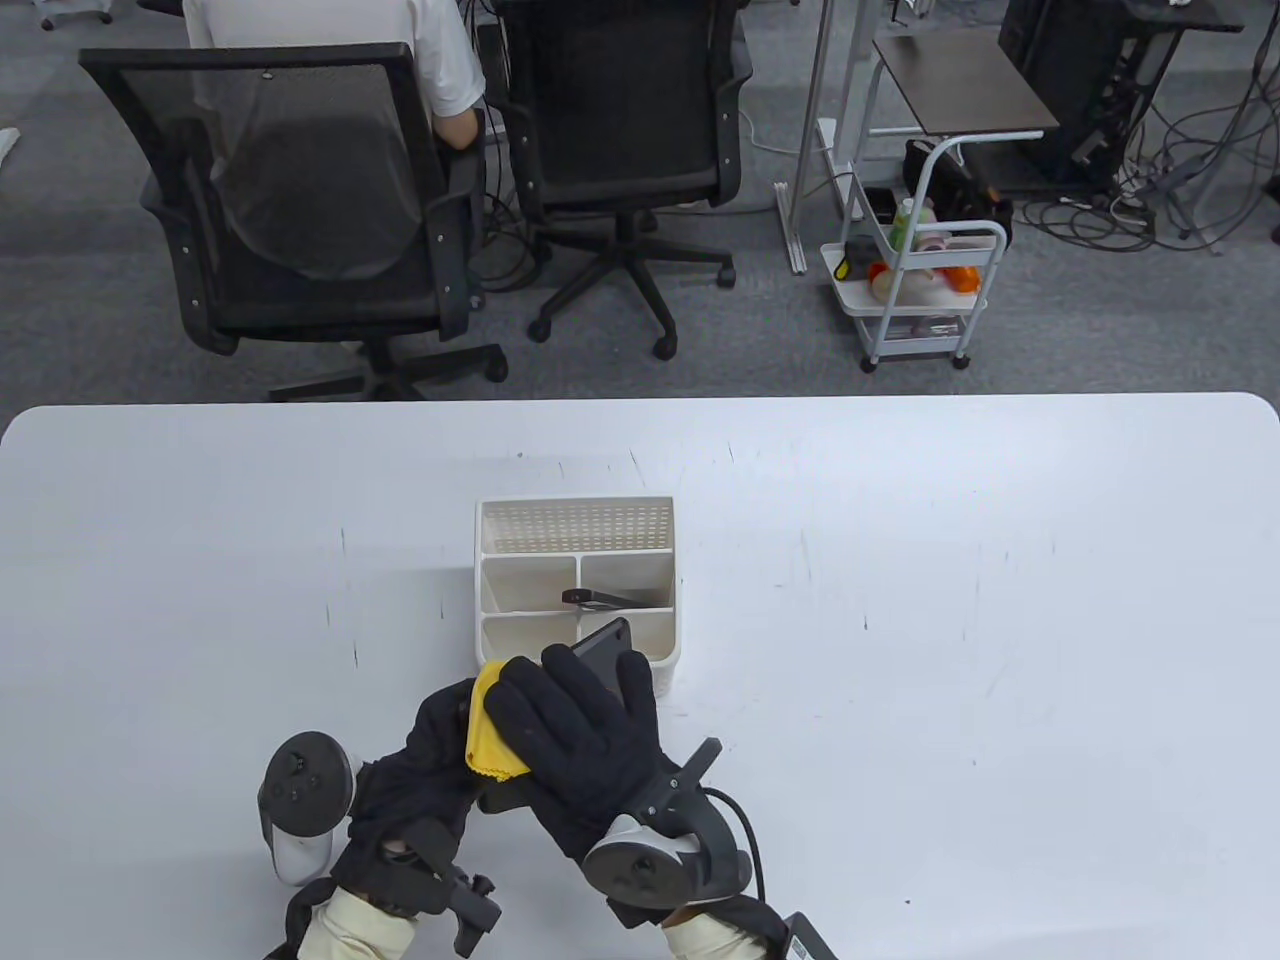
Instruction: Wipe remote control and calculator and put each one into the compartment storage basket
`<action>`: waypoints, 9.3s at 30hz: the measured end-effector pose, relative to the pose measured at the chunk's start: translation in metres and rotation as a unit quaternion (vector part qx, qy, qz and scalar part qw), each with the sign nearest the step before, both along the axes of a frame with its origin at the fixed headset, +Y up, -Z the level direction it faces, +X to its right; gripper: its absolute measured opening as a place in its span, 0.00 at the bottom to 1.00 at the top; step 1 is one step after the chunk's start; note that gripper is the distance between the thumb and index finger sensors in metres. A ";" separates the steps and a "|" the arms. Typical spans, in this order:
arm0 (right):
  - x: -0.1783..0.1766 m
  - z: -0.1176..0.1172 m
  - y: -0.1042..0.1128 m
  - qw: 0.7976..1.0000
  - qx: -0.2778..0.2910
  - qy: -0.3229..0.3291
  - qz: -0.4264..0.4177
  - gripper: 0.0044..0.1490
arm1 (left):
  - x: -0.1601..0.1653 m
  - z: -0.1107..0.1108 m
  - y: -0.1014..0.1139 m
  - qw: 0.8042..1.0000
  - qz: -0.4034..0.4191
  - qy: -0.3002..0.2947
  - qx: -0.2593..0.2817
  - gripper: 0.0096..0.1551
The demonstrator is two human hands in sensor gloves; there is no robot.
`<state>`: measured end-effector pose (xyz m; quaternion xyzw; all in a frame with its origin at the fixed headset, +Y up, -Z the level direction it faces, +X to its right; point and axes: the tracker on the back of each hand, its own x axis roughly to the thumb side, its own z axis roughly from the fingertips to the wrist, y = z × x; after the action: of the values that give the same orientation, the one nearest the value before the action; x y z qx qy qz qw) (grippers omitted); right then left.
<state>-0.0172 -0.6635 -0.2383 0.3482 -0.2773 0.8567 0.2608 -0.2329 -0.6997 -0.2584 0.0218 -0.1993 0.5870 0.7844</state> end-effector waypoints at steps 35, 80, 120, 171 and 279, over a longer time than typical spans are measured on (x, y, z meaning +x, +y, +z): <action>0.007 0.002 -0.027 0.996 -0.074 -0.030 -0.028 0.43 | -0.004 -0.004 -0.012 0.988 0.125 -0.033 -0.081 0.32; 0.015 -0.002 -0.034 0.996 -0.084 -0.017 -0.014 0.41 | -0.013 -0.008 -0.013 0.978 0.173 -0.047 -0.110 0.32; -0.021 0.030 -0.035 0.973 0.129 0.045 0.188 0.36 | -0.016 -0.007 -0.020 0.963 0.230 -0.027 -0.136 0.29; 0.031 0.002 -0.024 0.992 0.099 -0.073 0.020 0.36 | -0.017 -0.011 -0.024 0.961 0.227 -0.057 -0.145 0.39; 0.021 0.014 -0.011 0.986 -0.032 0.096 -0.132 0.35 | -0.024 0.024 0.040 0.903 -0.254 0.245 0.245 0.30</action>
<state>0.0042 -0.6746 -0.2242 0.3806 -0.2673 0.7860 0.4074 -0.2564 -0.6597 -0.2346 0.3050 -0.1376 0.2764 0.9009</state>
